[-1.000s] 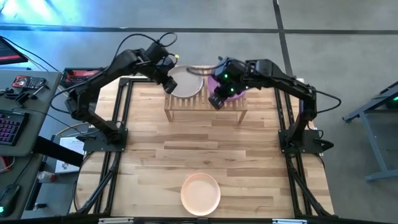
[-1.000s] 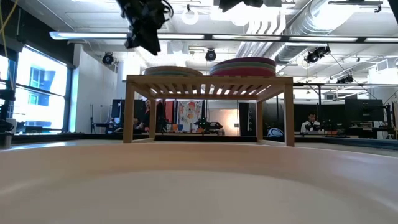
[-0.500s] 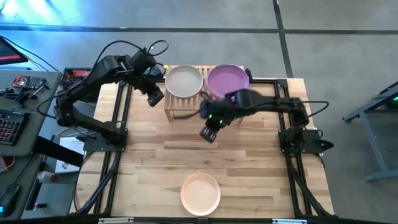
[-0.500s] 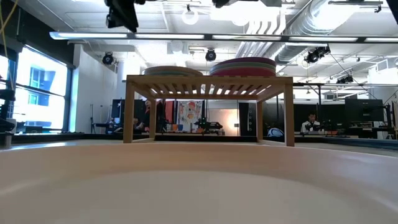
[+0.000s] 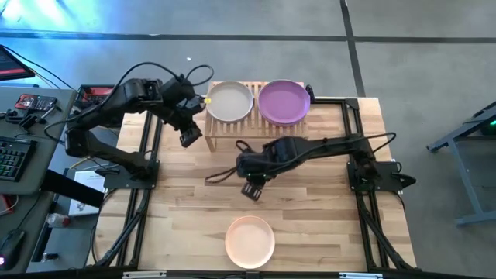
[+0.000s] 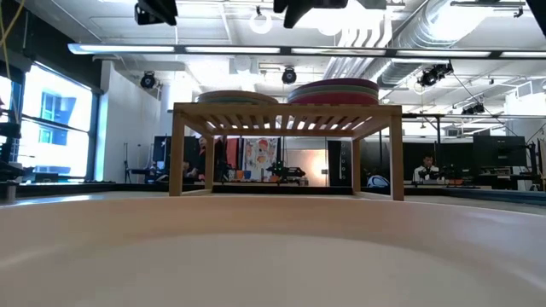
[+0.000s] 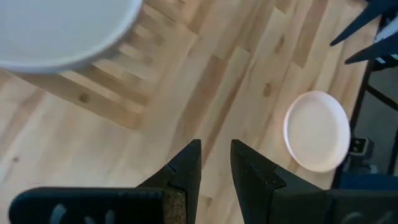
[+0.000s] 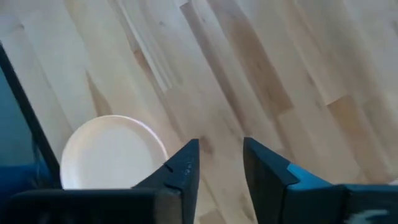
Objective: Place and stack plates onto a shelf
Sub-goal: Stack the white plate on top of the gray plate on the shelf
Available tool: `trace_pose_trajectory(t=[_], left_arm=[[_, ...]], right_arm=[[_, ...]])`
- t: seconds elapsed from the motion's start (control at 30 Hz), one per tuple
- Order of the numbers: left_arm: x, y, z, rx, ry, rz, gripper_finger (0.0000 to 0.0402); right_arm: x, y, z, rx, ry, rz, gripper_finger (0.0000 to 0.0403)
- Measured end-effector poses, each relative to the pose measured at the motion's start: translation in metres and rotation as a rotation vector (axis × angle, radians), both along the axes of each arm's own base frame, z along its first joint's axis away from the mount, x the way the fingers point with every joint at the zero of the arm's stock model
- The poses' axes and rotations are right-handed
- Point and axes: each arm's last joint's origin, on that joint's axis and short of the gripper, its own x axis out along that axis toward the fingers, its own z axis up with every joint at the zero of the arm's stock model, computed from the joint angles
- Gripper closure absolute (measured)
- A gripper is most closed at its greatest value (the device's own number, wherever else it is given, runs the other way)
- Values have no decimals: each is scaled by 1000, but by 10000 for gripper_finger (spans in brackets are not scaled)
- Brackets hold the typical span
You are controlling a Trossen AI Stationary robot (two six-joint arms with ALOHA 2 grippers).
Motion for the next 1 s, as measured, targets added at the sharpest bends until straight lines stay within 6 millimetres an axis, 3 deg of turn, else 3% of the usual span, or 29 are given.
trace_pose_trajectory(t=[0.33, 0.57, 1.0], left_arm=[[1, -33, -3, -53, 84, -95, 326], [-17, -50, -4, 48, 220, 15, 326], [-53, -73, 14, 87, 87, 137, 326]], right_arm=[[12, 41, -33, -7, 68, 61, 289], [22, 69, -71, -49, 155, 164, 289], [36, 100, -126, -107, 236, 417, 289]])
